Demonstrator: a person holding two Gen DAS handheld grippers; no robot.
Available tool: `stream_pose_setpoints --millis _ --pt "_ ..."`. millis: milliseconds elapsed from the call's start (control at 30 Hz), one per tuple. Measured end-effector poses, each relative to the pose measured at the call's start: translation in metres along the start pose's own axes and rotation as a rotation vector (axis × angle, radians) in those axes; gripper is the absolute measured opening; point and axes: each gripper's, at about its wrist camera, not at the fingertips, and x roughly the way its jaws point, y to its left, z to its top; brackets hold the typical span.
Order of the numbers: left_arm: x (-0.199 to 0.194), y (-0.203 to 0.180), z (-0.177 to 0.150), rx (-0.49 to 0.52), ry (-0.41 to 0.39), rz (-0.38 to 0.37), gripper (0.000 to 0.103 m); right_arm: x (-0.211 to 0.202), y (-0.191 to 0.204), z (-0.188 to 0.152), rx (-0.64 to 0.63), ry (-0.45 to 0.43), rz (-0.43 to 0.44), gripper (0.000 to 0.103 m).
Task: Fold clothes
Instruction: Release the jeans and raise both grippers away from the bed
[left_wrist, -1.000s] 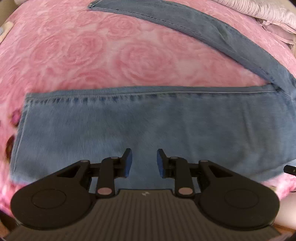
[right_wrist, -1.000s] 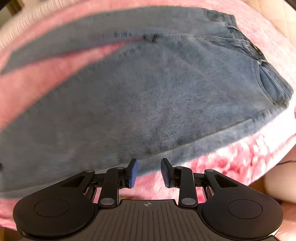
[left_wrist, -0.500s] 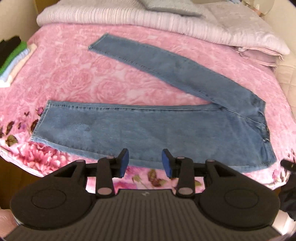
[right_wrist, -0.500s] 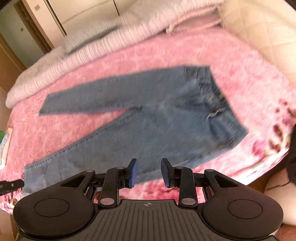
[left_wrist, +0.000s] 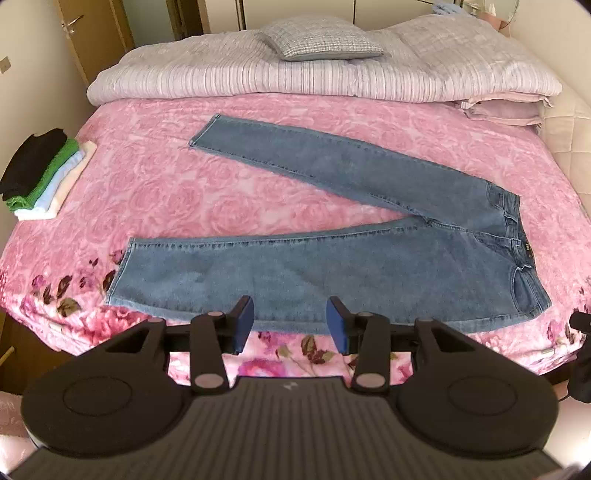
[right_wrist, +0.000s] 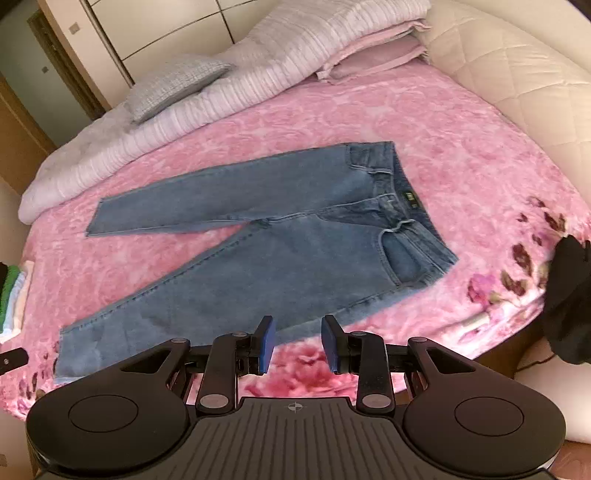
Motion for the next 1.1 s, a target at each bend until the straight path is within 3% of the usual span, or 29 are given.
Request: stream_pose_setpoints --millis 667,867,1100 --pt "-0.009 0.008 -0.029 0.007 0.077 0.036 0.039 -0.007 0.000 -0.021 -0.029 0.086 -0.039 0.032" --pt "-0.004 0.008 -0.027 0.004 0.085 0.021 0.039 -0.011 0.015 -0.017 -0.079 0.066 -0.062 0.032" --pt "-0.001 0.011 -0.024 0.002 0.088 0.040 0.039 -0.005 0.031 -0.015 -0.124 0.067 -0.024 0.032"
